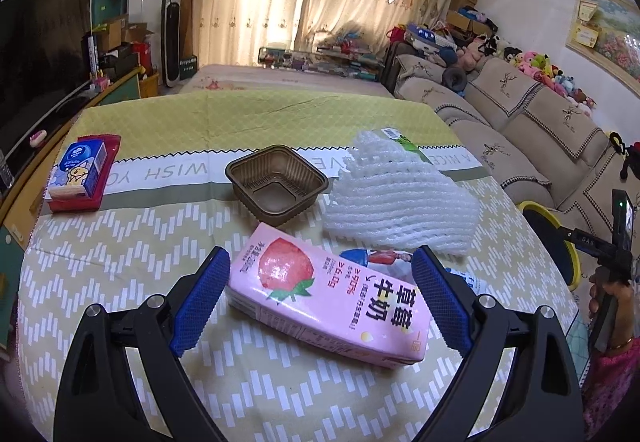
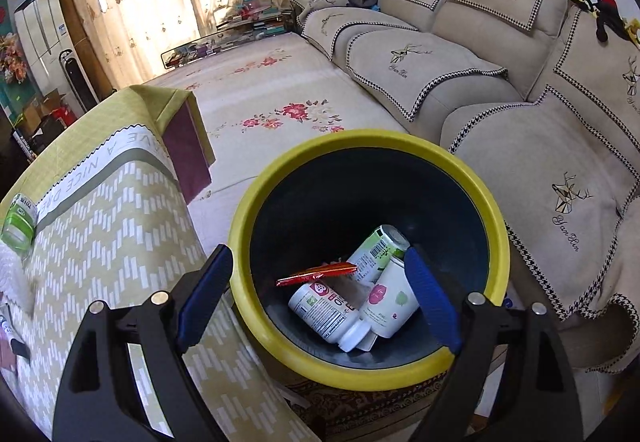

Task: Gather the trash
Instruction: 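Move the left tool to the brown foil tray and grasp its rim, then carry the foil tray over the bin and open the left tool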

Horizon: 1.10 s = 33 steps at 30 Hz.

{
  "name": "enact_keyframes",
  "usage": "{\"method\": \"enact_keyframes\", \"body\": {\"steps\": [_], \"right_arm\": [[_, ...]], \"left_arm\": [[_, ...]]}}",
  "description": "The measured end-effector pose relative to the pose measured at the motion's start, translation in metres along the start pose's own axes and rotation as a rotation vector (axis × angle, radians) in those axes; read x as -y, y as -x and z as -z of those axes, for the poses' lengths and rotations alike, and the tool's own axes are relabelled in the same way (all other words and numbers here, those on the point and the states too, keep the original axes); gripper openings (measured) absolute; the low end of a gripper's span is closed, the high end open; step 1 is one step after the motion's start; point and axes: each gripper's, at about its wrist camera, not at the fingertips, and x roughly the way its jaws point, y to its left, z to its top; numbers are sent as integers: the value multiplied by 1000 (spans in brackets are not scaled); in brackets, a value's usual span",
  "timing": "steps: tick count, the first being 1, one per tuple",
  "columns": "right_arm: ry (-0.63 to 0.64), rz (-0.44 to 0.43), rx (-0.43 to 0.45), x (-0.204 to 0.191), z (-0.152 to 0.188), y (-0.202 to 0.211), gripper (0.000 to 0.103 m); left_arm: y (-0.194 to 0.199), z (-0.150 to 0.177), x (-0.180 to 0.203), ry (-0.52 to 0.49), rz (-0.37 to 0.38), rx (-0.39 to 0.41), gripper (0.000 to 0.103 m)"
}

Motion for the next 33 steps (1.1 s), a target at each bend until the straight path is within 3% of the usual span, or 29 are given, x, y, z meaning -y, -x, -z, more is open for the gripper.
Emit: {"method": "enact_keyframes", "body": {"steps": [3,6,8,11,16,25,28,33], "right_arm": [[-4,-16,-1,-1,0,0,83],[-7,-30,-3,-2,1,0,83],[-8,-34,-1,-1,2,1,83],[-17,-35,-1,3,2,3,83],[-36,-38,-4,11,3,3,83],[-38,-55,-9,11,7,5,83],[-45,-64,-10,12,8,6,83],[-41,-84,-8,11,10,9,83]], "left_arm": [[-7,-19,2,-41,-25,-39,84],[-16,-39,8,-141,-74,-49,63],[-27,-51,9,-199,-64,-80,48],[-42,-61,11,-272,-28,-151,44],[-61,-61,20,-388,-48,-226,31],[-88,-63,19,-452,-117,-340,17],[-94,-66,19,-455,-122,-357,6],[-79,-76,17,-428,-145,-298,5]]}}
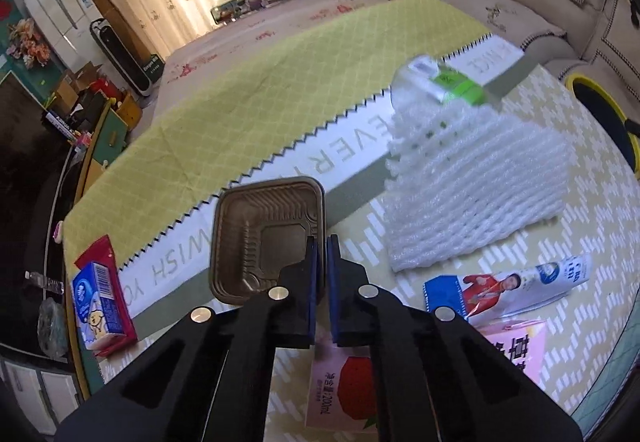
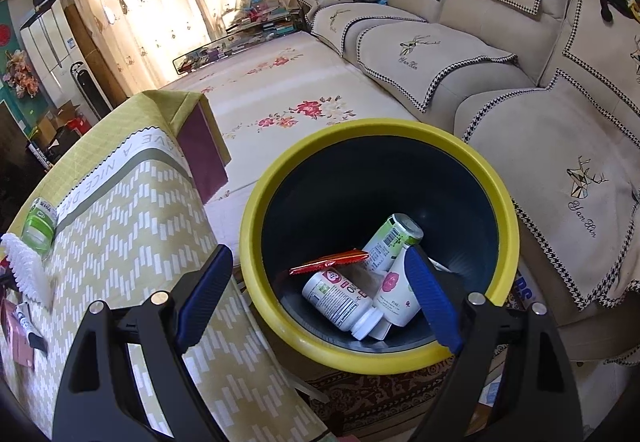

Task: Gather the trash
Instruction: 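Carry the foil tray over the bin and open the left tool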

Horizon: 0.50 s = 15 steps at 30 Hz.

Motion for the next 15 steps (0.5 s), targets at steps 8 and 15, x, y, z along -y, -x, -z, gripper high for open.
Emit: {"method": "enact_keyframes", "body": {"steps": [8,15], "right_arm": [[-10,-31,10,4,2,5,83],[-26,-43,25,18,4,15,83]], "left_arm": [[57,-10,1,47,-78,123,5],[105,-22,37,55,-67,230,5]]}}
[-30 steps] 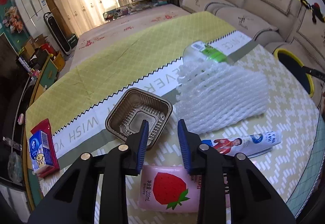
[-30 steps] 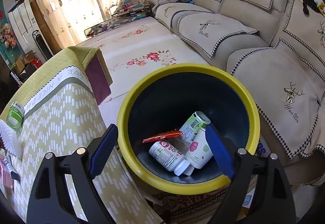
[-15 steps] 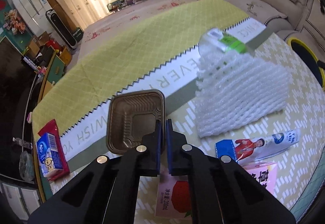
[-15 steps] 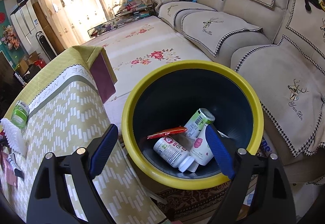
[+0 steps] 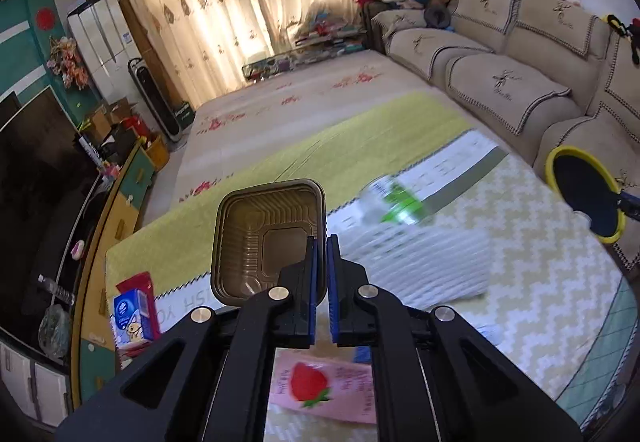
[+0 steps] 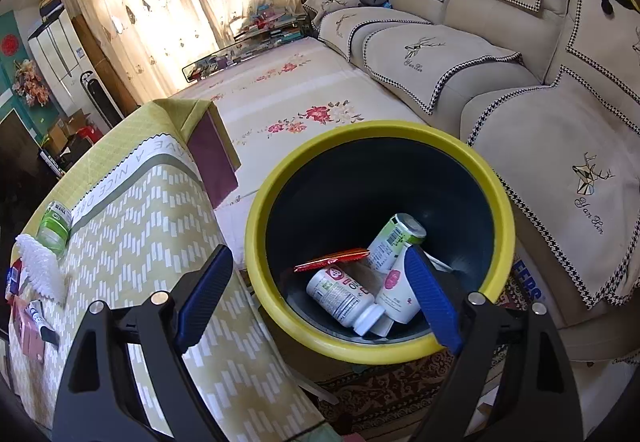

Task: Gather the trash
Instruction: 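Carry the foil tray over the bin and open the left tool, then move the right tool to the white foam net sleeve and grasp it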

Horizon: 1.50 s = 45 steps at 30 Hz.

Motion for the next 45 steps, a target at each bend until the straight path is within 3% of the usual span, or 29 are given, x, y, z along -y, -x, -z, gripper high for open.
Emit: {"method": "enact_keyframes", "body": {"steps": [16,23,30,33,35,36,37,40,45], "right_arm": [[-115,22,39,79,7,28,83],[-159,56,52,110,9,37,83],[-181,64,60,125,11,42,83],[-184,68,60,128,12,43,83],[-187,67,60,128,12,43,83],[-187,66,59,129,12,43,83],[-185,66,58,127,13,43,83],[-177,65,53,124,13,41,83],[-157,48,34,113,15,34,83]], "left_arm": [[-3,-50,233,-230,329,43,5],[-21,-69,332,-317,437,30,5],[-54,-80,402,-347,528,-25,6],[-67,-82,421,-343,553,-57,6],[-74,-83,426,-325,556,-68,21],[-75,-84,426,-313,551,-64,40],[-74,-82,423,-302,548,-51,46],[-64,-77,406,-283,546,-27,48],[-26,-63,343,-191,575,27,56]]}}
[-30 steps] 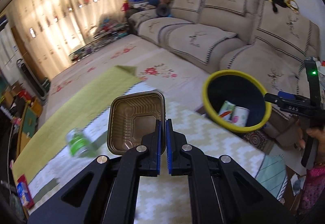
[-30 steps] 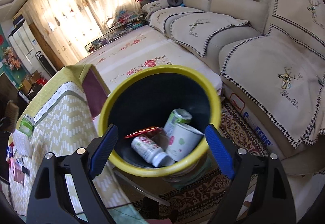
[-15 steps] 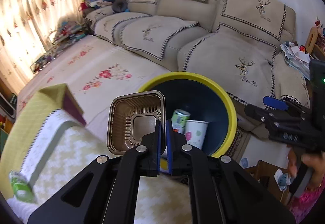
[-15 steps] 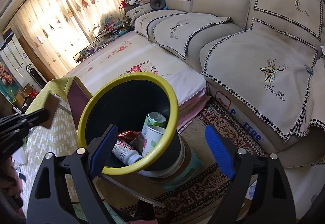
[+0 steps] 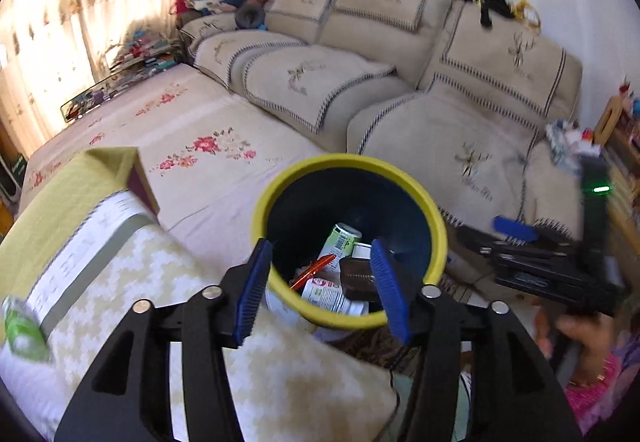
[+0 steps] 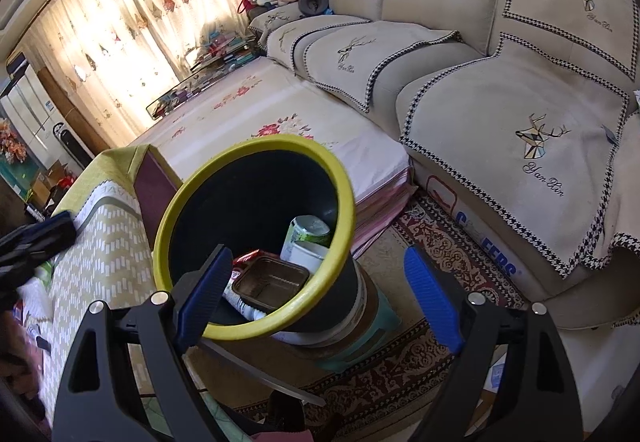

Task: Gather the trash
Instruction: 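Move the right tool to the white foam net sleeve and grasp it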

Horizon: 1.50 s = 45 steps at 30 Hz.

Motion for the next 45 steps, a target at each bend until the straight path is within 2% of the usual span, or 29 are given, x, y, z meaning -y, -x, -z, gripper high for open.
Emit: {"method": "enact_keyframes", "body": {"steps": [6,11,13,15,20,22,28,32,35,39,45], "right_arm": [[65,-49,-37,-36,9,-11,83],[151,-111,-66,-83,18,-17,83],[201,-143,-78,-111,23,-18,83],[250,-172,-86,-138,29,-17,83],[376,-262,-112,-213,45,-13,83],[419,-301,-119,-242,50,-10,83],[541,-401,-129,-321,64,0,83],[608,-411,-144,-363,73,-8,83],[619,-399,-153,-378,73,-17,86],[614,-390,-177,-384,74,-33,87],[594,-442,-208,-388,77,-48,86]], "left_arm": [[95,42,-45,90,-59,140,64],[167,87,-101,206,-191,221,69],[193,110,-126,252,-284,253,69],[214,130,-150,291,-354,276,69],[248,173,-212,414,-466,312,70],[256,189,-235,458,-513,327,71],[258,235,-290,570,-580,349,71],[251,255,-304,624,-569,355,71],[244,257,-308,650,-535,357,71],[239,258,-307,636,-545,362,71],[237,256,-294,624,-530,360,72]]}}
